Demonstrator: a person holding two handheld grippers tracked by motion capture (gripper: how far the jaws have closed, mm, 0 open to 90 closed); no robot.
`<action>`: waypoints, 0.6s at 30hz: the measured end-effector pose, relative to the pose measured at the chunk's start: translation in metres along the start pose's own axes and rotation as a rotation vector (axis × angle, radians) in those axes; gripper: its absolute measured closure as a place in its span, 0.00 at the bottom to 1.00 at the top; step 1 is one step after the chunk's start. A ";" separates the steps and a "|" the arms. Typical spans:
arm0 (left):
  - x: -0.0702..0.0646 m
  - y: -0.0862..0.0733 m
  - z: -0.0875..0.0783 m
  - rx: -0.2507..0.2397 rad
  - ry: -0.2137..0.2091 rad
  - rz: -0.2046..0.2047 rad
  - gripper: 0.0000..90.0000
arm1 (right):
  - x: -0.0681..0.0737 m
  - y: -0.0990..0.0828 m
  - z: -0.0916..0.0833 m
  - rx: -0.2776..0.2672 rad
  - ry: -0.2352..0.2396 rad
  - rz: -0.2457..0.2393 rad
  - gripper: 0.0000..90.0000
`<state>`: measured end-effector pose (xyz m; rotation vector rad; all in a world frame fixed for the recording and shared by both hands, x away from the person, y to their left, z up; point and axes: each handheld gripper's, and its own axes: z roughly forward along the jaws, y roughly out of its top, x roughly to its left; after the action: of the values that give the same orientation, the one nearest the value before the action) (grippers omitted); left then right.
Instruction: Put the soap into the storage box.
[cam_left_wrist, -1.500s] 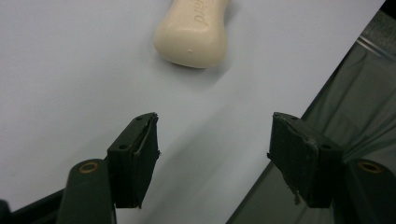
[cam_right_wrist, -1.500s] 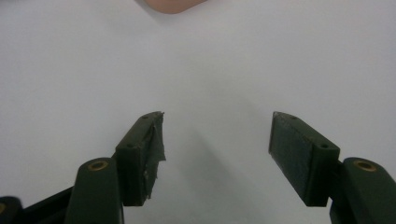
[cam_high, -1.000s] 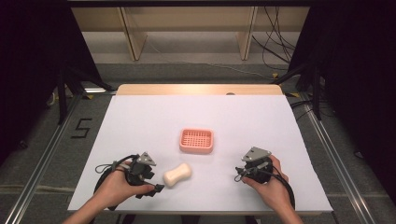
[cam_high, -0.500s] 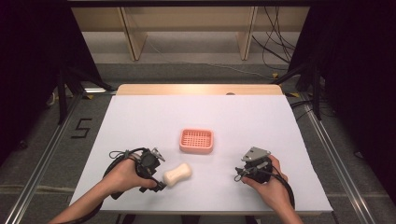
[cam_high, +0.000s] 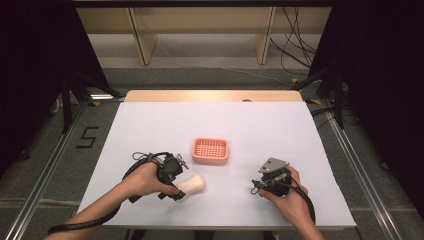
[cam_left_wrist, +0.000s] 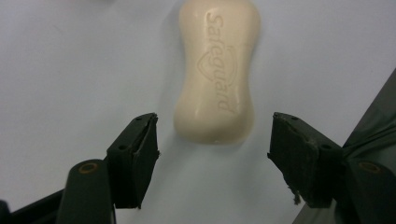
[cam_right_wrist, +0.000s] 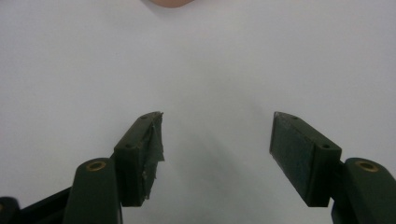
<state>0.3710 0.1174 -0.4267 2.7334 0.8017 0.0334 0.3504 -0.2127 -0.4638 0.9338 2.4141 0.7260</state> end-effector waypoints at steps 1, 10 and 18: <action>0.000 0.002 0.001 -0.001 0.002 -0.002 0.36 | 0.000 0.000 0.000 0.000 0.007 0.006 0.39; -0.001 0.016 0.008 0.044 0.009 0.040 0.36 | 0.001 0.000 0.001 0.006 0.010 0.001 0.39; -0.002 0.025 0.015 0.077 0.002 0.053 0.37 | 0.002 -0.001 0.002 0.007 0.011 0.002 0.39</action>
<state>0.3841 0.0925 -0.4338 2.8273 0.7458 0.0167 0.3502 -0.2111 -0.4661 0.9378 2.4272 0.7255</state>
